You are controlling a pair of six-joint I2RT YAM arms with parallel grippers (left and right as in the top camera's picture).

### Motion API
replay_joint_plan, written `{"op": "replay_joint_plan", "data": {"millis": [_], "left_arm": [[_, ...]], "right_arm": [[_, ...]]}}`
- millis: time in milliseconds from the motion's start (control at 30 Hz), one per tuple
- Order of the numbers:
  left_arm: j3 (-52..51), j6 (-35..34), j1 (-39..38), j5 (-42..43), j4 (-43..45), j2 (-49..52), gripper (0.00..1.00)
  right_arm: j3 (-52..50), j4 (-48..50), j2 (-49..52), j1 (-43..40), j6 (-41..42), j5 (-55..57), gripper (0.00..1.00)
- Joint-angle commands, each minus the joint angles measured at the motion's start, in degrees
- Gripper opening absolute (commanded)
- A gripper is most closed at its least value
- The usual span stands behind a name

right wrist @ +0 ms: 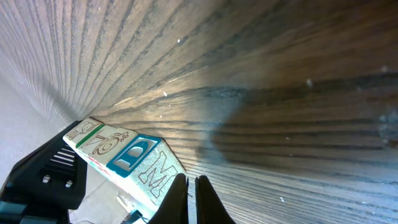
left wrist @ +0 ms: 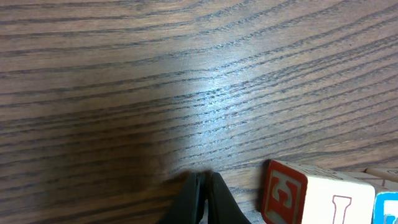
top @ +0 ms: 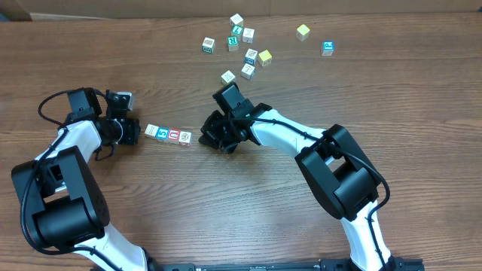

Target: Form a horizontal line

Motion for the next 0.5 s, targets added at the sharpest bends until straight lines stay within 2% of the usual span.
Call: {"op": "replay_joint_plan", "data": {"millis": [0, 467], "left_arm": [[-0.63, -0.81, -0.28, -1.49, -0.72, 0.72, 0.04], [-0.63, -0.79, -0.28, -1.49, -0.72, 0.72, 0.04]], "right_arm": [[0.09, 0.79, 0.52, 0.85, 0.28, -0.48, 0.04], [0.07, 3.28, 1.38, 2.08, 0.44, -0.11, 0.04]]}}
